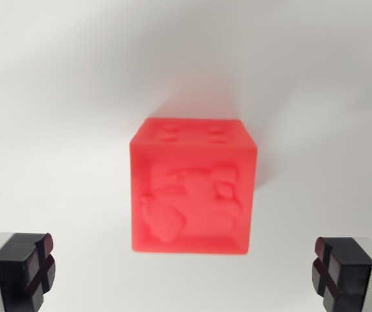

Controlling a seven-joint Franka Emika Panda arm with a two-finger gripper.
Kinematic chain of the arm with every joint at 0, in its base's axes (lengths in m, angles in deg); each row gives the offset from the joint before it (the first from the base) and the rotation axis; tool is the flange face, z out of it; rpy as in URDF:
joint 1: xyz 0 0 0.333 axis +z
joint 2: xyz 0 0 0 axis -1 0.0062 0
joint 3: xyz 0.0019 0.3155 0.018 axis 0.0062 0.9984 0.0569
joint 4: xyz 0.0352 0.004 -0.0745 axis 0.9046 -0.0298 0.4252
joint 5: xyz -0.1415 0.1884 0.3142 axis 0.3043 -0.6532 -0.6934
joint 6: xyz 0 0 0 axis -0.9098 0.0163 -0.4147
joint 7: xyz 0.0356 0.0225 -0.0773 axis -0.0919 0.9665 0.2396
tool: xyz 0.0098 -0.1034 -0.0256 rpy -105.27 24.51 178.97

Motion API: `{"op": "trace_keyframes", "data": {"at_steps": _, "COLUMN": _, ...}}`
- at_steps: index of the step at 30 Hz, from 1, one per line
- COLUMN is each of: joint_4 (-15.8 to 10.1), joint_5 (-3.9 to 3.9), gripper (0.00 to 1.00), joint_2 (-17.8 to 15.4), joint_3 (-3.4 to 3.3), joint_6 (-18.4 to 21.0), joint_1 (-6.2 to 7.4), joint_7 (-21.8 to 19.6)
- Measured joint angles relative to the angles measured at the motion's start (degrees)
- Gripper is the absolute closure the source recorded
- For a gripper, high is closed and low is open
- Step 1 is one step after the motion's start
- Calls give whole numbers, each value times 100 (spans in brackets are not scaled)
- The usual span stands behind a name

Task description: Destack cube

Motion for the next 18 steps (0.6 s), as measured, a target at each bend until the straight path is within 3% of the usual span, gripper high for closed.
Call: {"op": "trace_keyframes", "data": {"at_steps": 18, "joint_4": -7, "joint_5": 0, "gripper": 0, "joint_2": -802, "joint_3": -1, "joint_6": 791, "joint_1": 0, "joint_7": 0}}
